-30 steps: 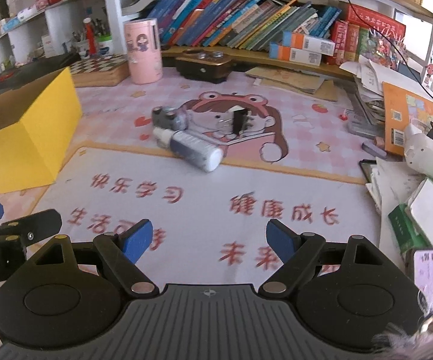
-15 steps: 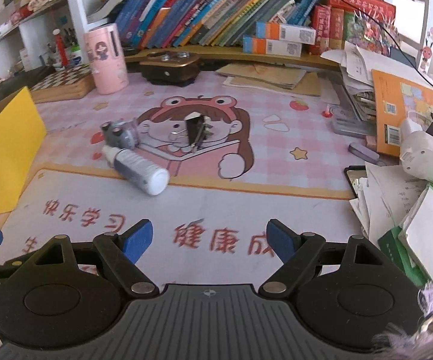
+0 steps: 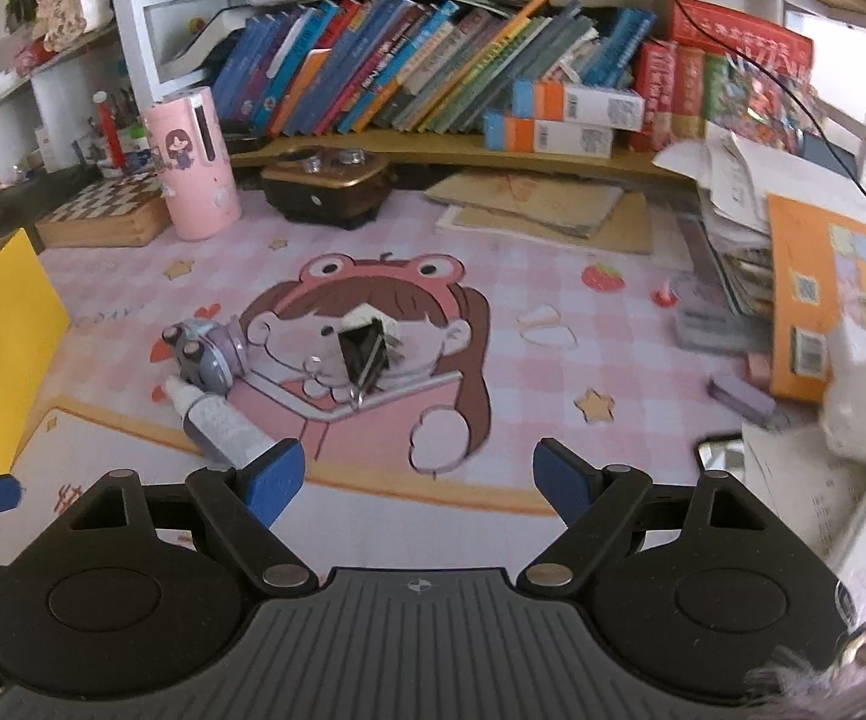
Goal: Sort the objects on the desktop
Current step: 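Grasp the black binder clip with the right tool while the left tool approaches the spray bottle, then grasp the white spray bottle with the left tool, then carry the spray bottle and binder clip in both tools toward the yellow box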
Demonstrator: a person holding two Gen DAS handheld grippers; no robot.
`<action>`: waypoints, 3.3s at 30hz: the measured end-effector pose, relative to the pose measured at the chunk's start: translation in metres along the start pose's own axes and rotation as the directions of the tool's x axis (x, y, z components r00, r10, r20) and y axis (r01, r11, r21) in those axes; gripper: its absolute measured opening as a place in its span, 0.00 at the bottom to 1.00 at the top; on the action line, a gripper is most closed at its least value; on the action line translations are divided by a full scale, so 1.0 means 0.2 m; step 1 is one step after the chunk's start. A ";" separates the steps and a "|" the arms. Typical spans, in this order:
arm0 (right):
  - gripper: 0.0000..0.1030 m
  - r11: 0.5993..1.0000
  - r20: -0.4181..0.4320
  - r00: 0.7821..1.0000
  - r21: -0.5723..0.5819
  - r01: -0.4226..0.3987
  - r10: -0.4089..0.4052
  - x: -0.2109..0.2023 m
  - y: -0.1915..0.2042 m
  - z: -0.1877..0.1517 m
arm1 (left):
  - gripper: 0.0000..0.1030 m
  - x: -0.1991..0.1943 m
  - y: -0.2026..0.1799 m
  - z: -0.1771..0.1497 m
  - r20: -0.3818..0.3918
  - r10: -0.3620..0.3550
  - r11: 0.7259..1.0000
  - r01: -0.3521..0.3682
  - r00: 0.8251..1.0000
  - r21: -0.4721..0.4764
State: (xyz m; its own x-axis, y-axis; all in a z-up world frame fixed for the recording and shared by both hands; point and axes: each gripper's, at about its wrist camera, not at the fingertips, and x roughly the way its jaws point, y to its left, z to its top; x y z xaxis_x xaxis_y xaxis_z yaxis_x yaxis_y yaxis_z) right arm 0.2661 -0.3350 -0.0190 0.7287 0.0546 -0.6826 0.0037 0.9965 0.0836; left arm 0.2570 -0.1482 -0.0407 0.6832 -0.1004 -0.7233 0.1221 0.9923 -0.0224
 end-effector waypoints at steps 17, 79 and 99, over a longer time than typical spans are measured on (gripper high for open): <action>0.73 0.999 -0.006 0.999 -0.020 -0.041 0.041 0.32 0.02 0.28 | 0.93 0.45 -0.07 0.22 -0.119 0.036 0.989 -0.052 0.992 -0.140; 0.24 0.965 -0.105 0.961 -0.026 -0.262 0.258 -0.09 0.23 -0.04 | 0.30 -0.39 0.36 -0.04 0.142 -0.052 0.943 0.096 0.989 -0.320; 0.24 0.966 -0.133 0.963 -0.081 -0.247 0.235 -0.43 0.77 -0.34 | 0.30 -0.66 0.85 -0.43 0.126 -0.176 0.874 0.214 0.976 -0.437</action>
State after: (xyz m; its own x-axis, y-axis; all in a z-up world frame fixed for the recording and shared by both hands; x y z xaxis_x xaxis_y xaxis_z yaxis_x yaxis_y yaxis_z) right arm 0.1569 -0.1817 0.0037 0.6116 0.2953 -0.7340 -0.2319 0.9539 0.1905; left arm 0.1268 0.0399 -0.0083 0.7362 -0.2818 -0.6153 -0.0620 0.8773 -0.4760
